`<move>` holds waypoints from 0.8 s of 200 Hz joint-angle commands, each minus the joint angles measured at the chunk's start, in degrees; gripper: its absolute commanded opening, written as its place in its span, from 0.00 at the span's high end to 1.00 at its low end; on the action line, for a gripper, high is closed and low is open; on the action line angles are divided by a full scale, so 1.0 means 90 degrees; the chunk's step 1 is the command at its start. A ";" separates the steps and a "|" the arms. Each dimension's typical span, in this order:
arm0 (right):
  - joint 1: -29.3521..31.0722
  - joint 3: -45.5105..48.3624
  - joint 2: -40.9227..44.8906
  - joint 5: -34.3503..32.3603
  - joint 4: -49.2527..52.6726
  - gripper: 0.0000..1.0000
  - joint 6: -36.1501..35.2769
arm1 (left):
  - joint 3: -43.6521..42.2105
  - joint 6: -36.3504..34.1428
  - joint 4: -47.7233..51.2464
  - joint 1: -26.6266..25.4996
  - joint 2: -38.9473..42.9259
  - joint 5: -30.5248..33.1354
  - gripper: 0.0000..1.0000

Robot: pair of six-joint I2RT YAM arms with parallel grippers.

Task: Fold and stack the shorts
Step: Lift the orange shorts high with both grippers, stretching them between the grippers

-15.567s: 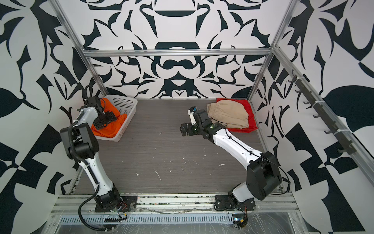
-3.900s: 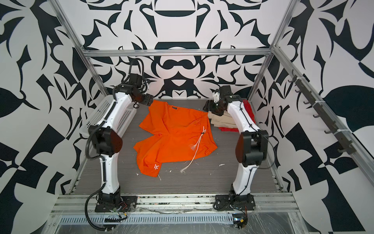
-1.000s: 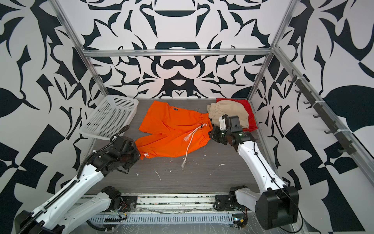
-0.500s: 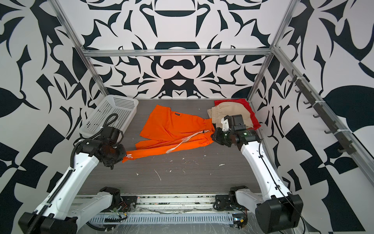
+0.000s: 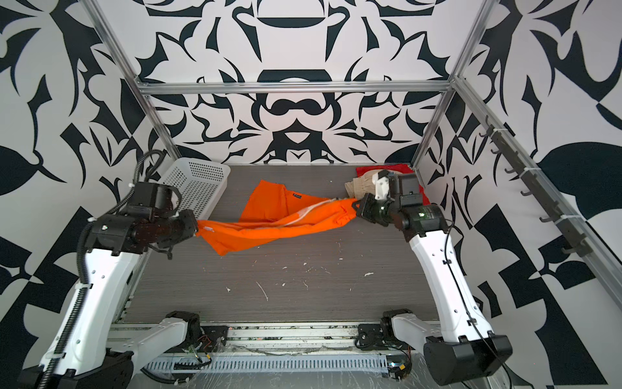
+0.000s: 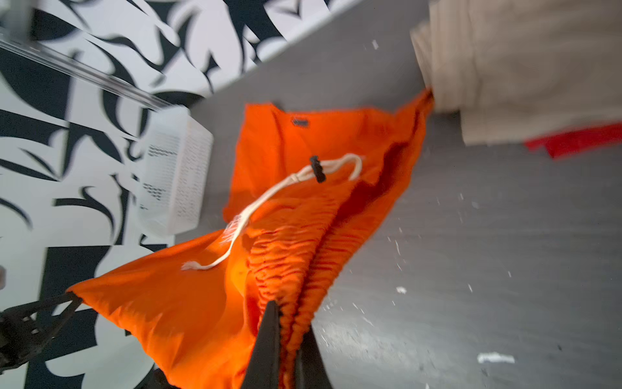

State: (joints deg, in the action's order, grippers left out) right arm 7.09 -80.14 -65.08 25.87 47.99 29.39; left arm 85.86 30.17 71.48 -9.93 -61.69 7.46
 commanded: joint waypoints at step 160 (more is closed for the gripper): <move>-0.0036 -0.4893 -0.2129 0.0866 0.0329 1.00 -0.0427 | 0.4331 -0.1702 -0.0460 0.0085 -0.2466 0.0272 1.00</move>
State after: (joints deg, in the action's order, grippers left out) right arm 7.09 -122.06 -75.57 34.79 56.84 26.74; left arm 121.67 16.88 72.18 -9.69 -76.97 12.95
